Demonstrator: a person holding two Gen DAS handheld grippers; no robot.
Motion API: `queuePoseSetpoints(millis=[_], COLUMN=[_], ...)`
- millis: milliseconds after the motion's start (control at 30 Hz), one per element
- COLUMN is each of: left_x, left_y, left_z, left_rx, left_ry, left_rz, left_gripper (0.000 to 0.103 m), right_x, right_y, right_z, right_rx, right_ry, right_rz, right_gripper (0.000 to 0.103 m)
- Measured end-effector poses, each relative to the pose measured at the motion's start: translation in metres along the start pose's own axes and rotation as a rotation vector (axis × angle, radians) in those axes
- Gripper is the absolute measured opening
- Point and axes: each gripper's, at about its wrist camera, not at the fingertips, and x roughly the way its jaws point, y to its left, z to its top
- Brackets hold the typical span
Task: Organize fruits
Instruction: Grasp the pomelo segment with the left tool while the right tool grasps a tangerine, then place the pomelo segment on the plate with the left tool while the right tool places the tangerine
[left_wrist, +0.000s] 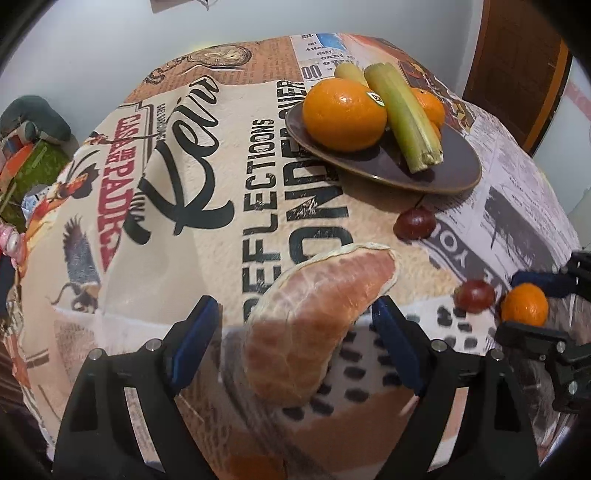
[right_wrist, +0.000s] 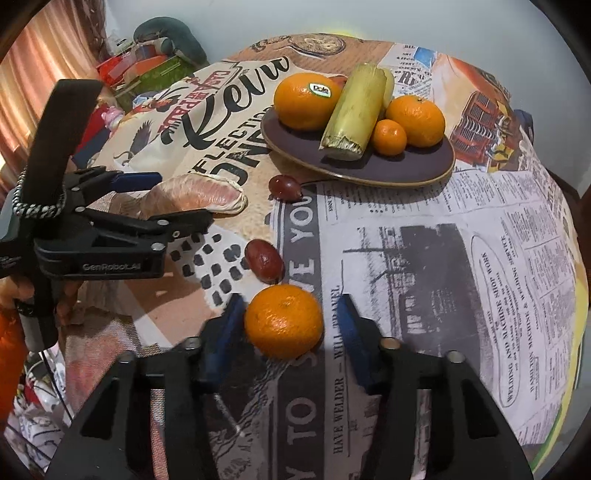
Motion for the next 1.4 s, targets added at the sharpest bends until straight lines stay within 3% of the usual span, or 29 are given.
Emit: queuePoseSetpoints(millis=[133, 433, 800, 1133, 1400], left_x=[0.002, -0.004, -0.039, -0.077, -0.081], left_y=[0.0, 0.005, 0.009, -0.001, -0.004], left_z=[0.004, 0.001, -0.004, 0.027, 0.052], left_rx=[-0.024, -0.054, -0.088, -0.086, -0.12], left_ry=[-0.016, -0.025, -0.093, -0.216, -0.271], left_rz=[-0.055, -0.067, -0.09, -0.121, -0.151], left_gripper=[0.062, 0.046, 0.045, 0.045, 0.045], right_x=[-0.001, -0.011, -0.03, -0.045, -0.051], right_y=[-0.001, -0.011, -0.024, -0.032, -0.044], right_z=[0.002, 0.008, 0.024, 0.043, 0.061], right_rx=[0.003, 0.047, 0.075, 0.067, 0.07], right_ry=[-0.014, -0.065, -0.137, -0.201, -0.249], right_rz=[0.023, 0.009, -0.031, -0.055, -0.075], right_gripper=[0.035, 0.034, 0.034, 0.034, 0.034])
